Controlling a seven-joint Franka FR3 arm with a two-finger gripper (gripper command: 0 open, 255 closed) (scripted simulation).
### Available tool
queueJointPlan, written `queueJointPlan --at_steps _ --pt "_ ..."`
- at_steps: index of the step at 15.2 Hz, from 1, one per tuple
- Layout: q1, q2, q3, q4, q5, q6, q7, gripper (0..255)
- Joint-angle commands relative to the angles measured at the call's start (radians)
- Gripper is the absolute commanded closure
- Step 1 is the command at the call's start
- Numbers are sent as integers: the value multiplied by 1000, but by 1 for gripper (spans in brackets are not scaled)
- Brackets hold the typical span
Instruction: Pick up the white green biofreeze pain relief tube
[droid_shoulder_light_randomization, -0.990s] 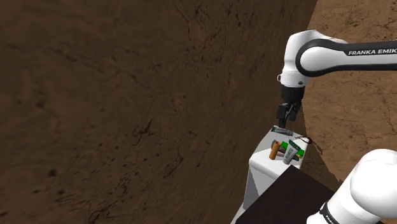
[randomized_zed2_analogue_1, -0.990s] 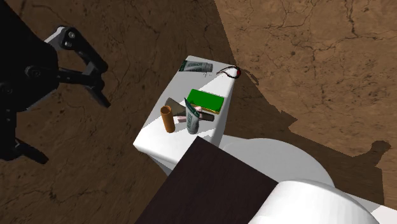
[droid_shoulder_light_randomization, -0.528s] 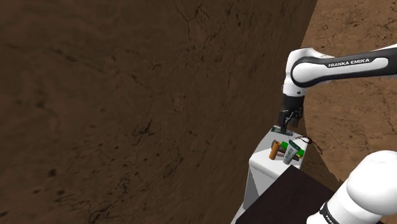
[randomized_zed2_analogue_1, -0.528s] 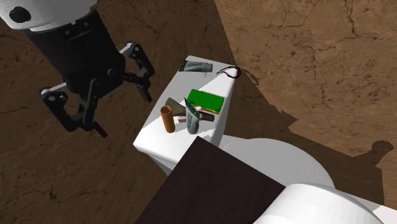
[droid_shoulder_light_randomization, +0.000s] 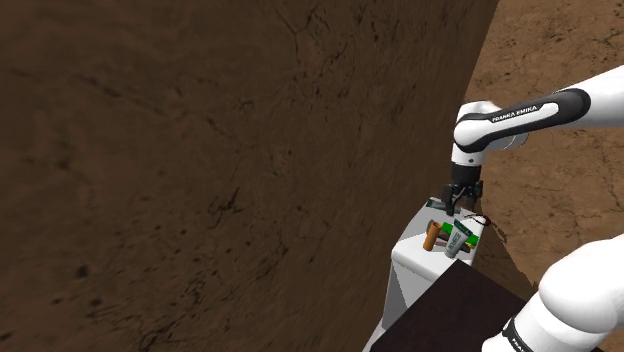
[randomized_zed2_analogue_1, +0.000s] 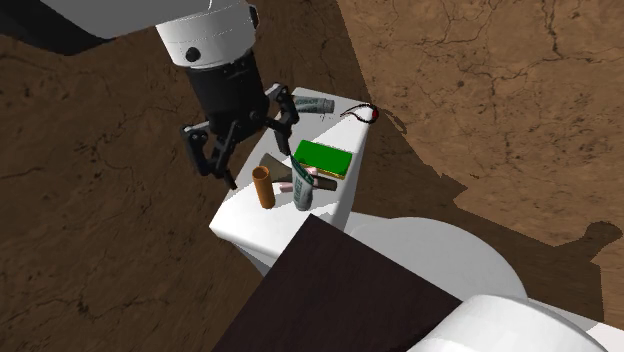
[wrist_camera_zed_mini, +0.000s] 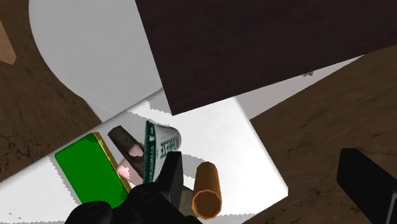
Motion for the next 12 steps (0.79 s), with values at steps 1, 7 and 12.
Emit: queueJointPlan --at_steps 1,7,12 --pt "-20 61 -33 9 -2 41 -12 0" --pt "-78 255 -130 50 23 157 -69 0" --pt "-88 332 -148 50 47 223 -93 0"
